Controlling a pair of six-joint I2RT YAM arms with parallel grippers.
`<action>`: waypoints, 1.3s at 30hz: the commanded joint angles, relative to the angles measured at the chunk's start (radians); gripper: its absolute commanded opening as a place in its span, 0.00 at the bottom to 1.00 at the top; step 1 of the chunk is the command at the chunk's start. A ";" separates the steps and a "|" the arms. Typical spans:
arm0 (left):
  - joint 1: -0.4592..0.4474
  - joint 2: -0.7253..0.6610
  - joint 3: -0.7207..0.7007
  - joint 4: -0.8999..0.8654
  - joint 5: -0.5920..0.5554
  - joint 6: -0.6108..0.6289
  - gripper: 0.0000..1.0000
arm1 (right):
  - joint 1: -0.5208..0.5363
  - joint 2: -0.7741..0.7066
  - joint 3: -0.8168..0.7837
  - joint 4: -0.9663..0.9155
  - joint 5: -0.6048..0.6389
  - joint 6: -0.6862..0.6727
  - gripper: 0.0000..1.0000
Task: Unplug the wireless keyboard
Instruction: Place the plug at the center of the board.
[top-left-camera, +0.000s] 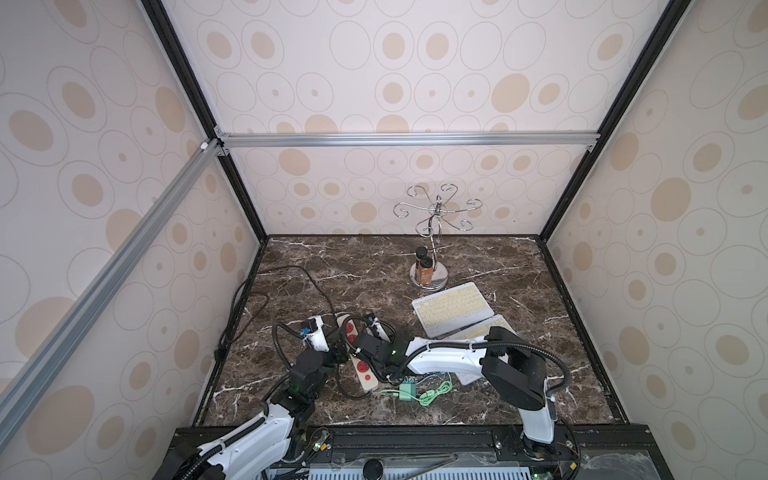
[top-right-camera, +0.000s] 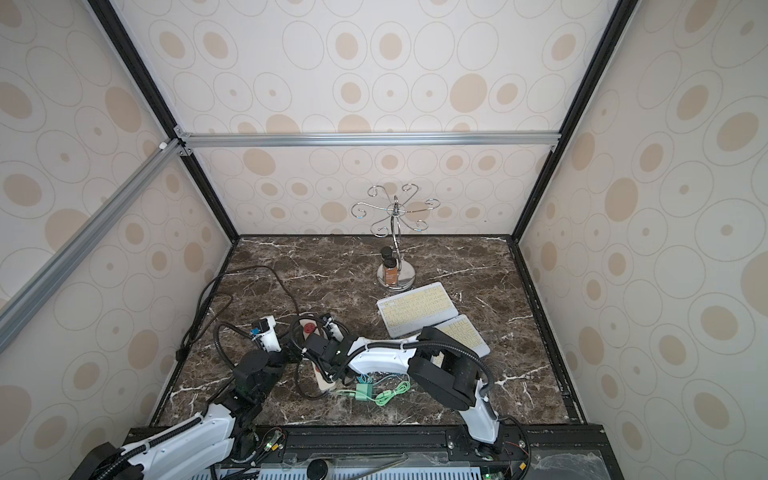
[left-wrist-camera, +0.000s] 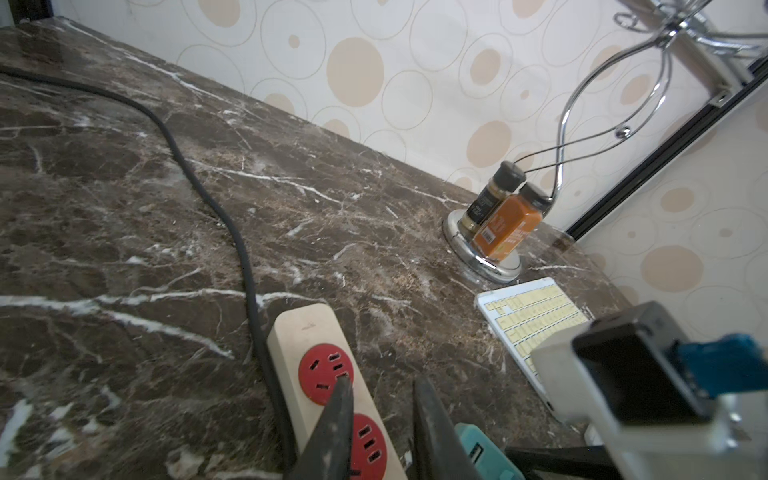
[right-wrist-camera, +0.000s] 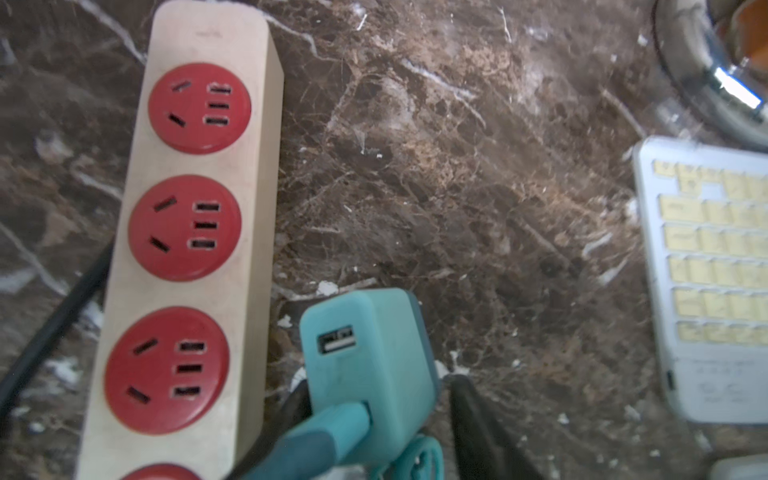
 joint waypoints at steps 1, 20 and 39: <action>-0.003 -0.035 0.026 -0.098 -0.023 0.014 0.32 | 0.001 -0.093 -0.040 0.002 -0.042 -0.022 0.76; -0.001 -0.146 0.110 0.122 -0.065 0.215 0.88 | -0.117 -0.774 -0.310 -0.101 0.030 -0.021 1.00; 0.117 0.580 0.043 1.077 -0.456 0.888 1.00 | -0.712 -0.808 -0.807 0.747 0.428 -0.553 1.00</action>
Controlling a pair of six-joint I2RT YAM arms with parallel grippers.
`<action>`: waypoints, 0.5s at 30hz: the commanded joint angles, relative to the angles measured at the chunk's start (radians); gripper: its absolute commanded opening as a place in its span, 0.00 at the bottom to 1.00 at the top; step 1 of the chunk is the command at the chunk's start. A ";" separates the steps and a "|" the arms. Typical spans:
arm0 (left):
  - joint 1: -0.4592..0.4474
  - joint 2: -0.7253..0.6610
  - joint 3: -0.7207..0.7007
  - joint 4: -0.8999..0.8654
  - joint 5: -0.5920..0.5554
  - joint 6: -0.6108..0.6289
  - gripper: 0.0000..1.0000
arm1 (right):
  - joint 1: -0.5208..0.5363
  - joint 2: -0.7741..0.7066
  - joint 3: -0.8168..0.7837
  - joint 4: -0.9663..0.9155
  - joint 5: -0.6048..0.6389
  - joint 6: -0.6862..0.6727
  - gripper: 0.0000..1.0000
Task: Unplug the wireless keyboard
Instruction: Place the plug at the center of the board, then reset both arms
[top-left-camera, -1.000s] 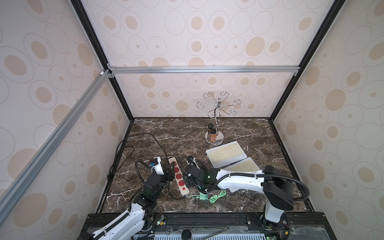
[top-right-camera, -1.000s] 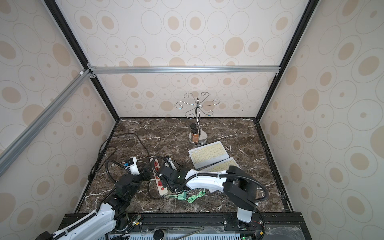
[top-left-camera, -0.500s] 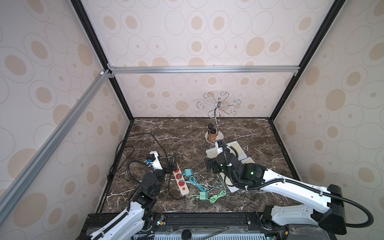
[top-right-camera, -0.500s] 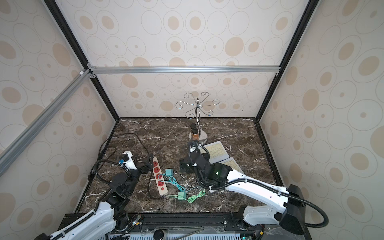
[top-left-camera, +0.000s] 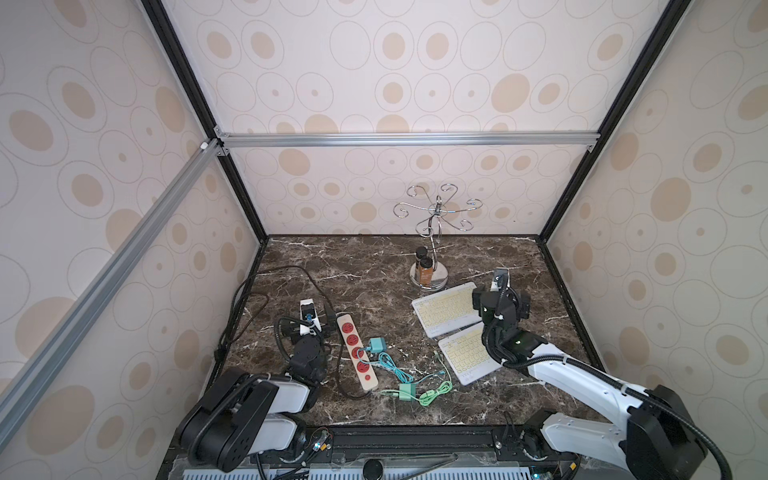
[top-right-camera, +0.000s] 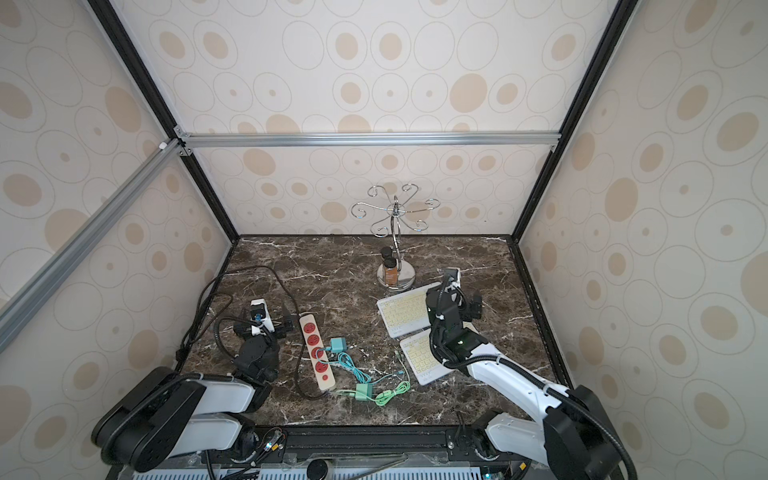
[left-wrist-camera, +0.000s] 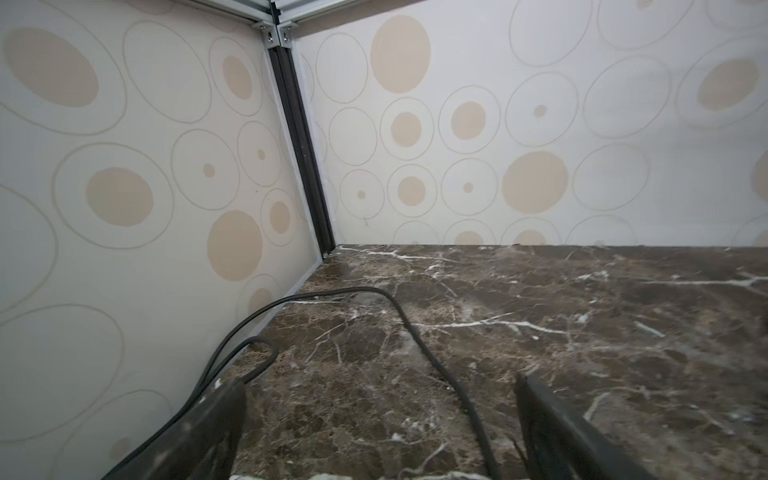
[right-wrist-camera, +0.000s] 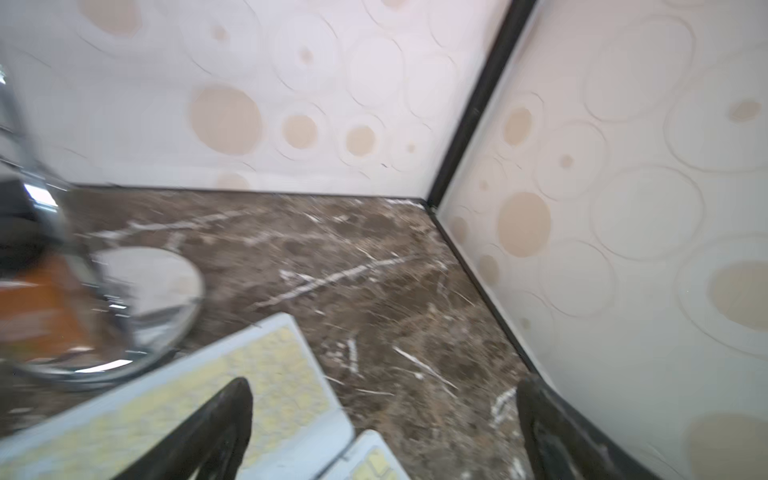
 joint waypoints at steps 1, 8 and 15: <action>0.023 0.050 -0.010 0.316 0.020 0.159 1.00 | -0.054 0.033 -0.026 0.092 0.017 -0.003 1.00; 0.042 0.085 0.071 0.201 0.012 0.179 1.00 | -0.130 0.243 -0.081 0.344 0.068 -0.133 1.00; 0.098 0.052 0.043 0.204 0.277 0.012 1.00 | -0.178 0.355 -0.145 0.634 -0.082 -0.276 1.00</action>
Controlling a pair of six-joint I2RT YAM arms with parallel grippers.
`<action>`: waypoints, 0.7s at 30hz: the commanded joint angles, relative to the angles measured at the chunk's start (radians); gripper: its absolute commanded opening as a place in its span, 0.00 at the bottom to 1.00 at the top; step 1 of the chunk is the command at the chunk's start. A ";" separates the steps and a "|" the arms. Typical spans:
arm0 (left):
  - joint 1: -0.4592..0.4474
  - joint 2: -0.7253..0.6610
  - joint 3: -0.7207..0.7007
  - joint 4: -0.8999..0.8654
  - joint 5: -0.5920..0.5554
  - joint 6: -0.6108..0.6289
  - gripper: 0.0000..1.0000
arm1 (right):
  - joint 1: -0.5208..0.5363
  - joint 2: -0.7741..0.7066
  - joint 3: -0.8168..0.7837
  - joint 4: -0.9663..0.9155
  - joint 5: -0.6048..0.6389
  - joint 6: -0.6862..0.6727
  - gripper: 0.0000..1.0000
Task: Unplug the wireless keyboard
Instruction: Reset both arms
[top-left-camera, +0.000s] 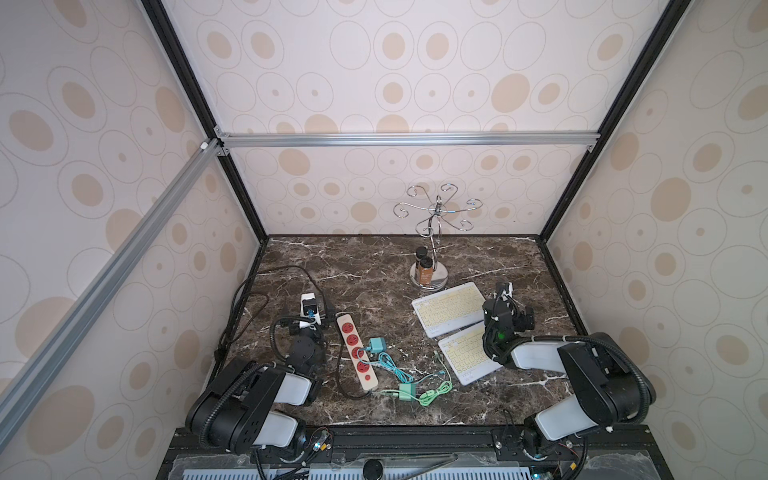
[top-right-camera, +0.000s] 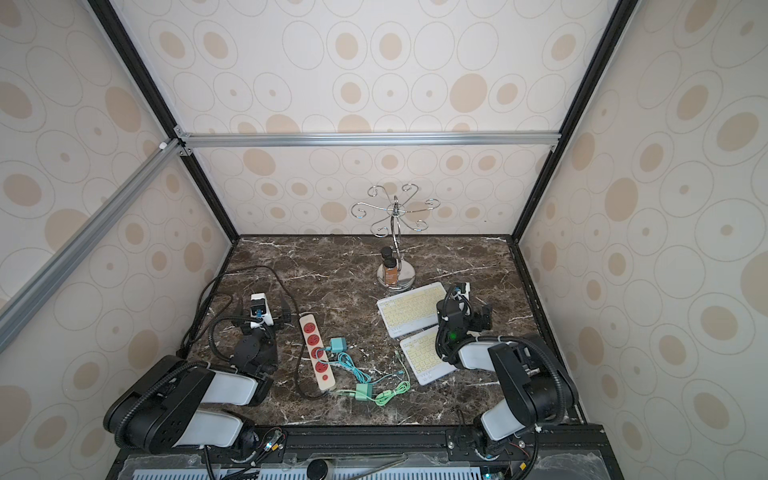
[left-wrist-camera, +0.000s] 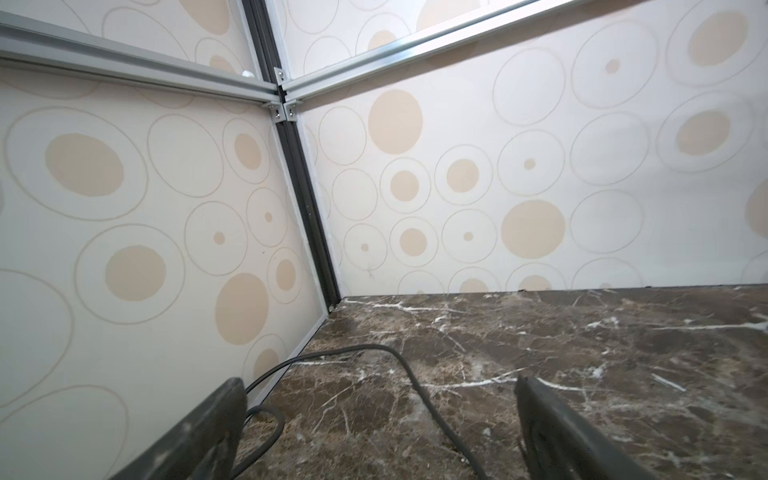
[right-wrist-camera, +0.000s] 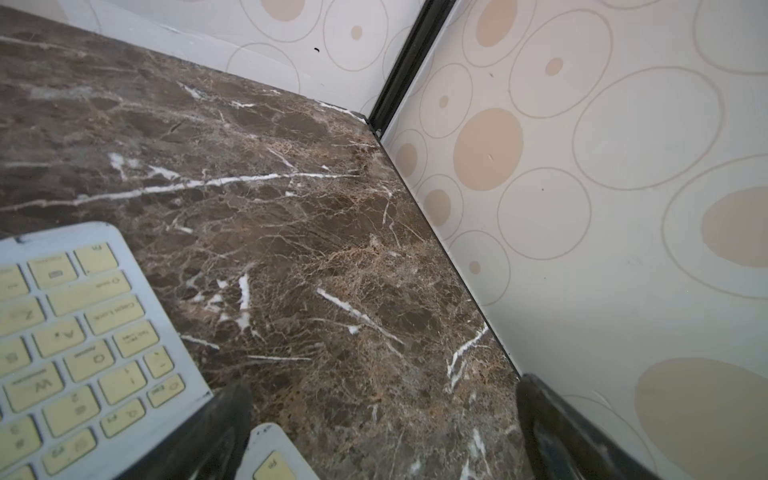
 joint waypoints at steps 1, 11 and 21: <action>0.024 0.031 -0.009 0.071 0.150 -0.061 1.00 | -0.014 -0.009 -0.001 0.153 -0.085 -0.086 1.00; 0.028 0.107 -0.003 0.186 0.099 -0.050 1.00 | -0.044 -0.094 -0.052 0.088 -0.509 -0.070 1.00; 0.065 -0.064 0.158 -0.419 0.088 -0.115 1.00 | -0.264 0.004 -0.122 0.286 -0.607 0.167 1.00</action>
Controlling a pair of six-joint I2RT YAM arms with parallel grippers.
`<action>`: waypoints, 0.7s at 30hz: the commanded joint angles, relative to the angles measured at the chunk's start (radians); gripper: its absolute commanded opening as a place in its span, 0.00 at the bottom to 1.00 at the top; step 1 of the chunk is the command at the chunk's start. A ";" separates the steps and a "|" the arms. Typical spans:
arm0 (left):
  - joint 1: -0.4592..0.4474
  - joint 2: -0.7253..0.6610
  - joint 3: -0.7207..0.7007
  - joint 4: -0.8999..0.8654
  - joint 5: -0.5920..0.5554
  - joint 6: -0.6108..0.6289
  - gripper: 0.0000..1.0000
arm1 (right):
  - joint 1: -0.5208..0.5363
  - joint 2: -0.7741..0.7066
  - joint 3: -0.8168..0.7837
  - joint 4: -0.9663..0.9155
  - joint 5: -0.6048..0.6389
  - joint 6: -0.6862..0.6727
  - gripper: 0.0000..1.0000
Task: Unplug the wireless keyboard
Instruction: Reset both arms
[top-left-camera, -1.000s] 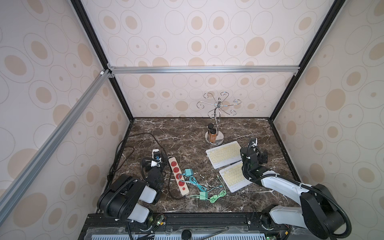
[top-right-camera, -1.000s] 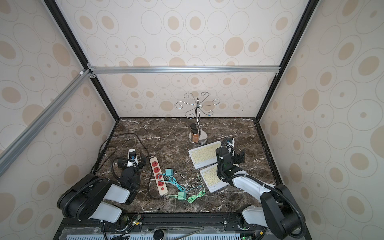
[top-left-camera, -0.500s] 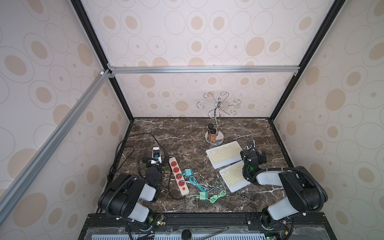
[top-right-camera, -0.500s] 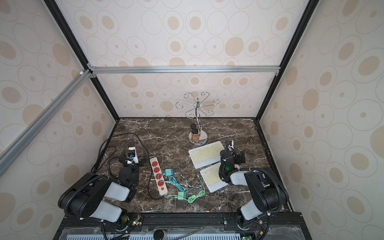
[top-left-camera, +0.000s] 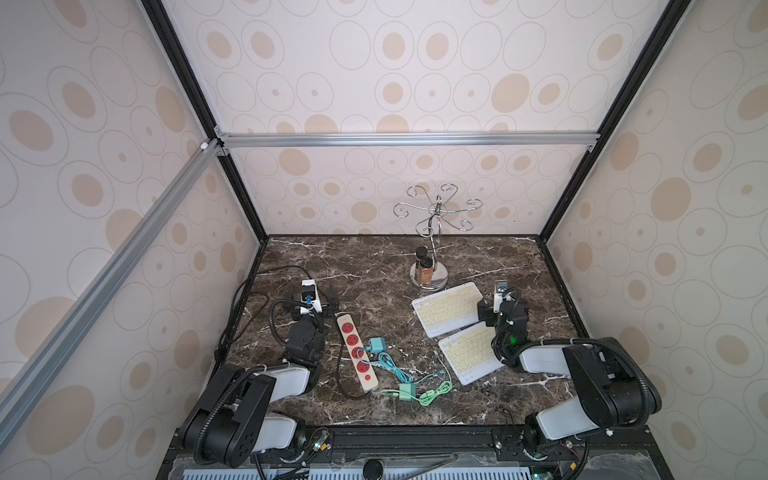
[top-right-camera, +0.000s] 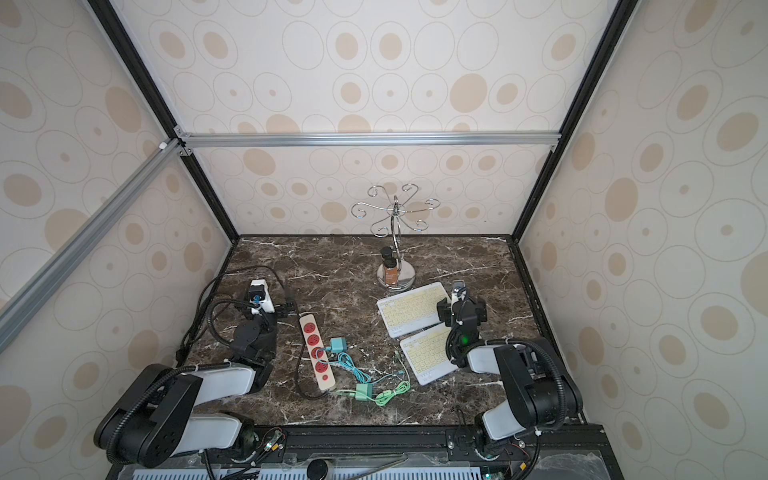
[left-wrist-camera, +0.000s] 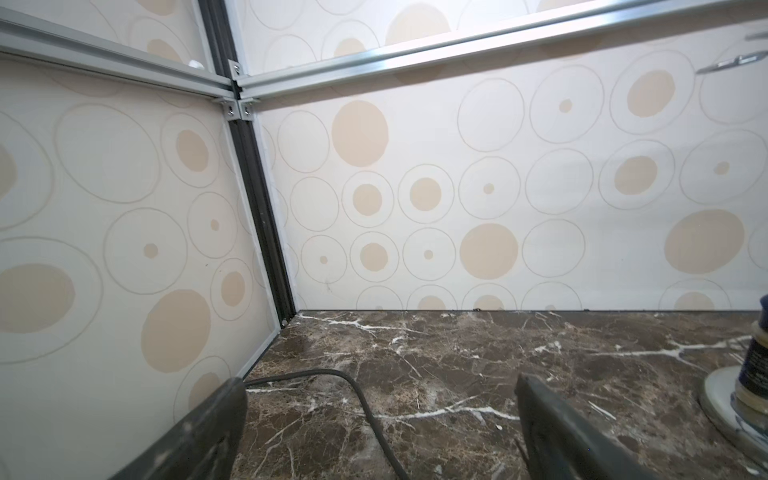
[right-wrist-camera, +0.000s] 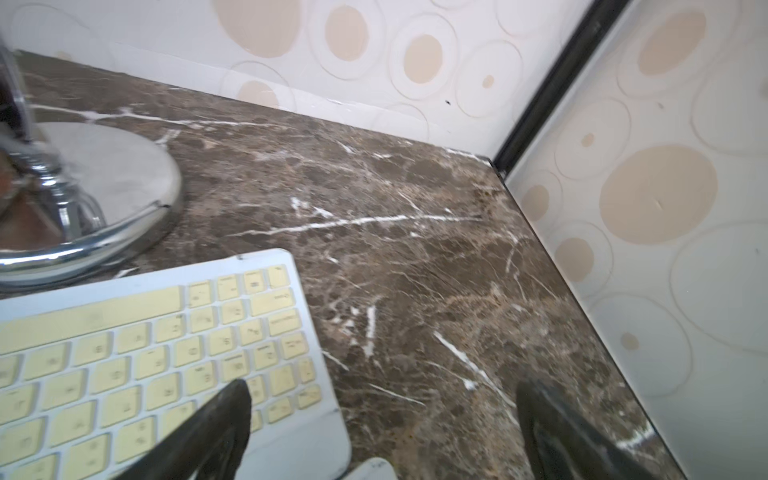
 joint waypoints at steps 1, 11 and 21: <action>0.042 0.002 0.037 -0.165 -0.011 -0.014 1.00 | -0.098 0.065 -0.061 0.197 -0.075 0.140 1.00; 0.129 0.049 -0.052 0.123 0.035 0.007 1.00 | -0.096 0.041 0.032 -0.026 -0.102 0.128 1.00; 0.196 0.012 0.043 -0.181 0.121 -0.070 1.00 | -0.097 0.029 0.040 -0.064 -0.105 0.133 1.00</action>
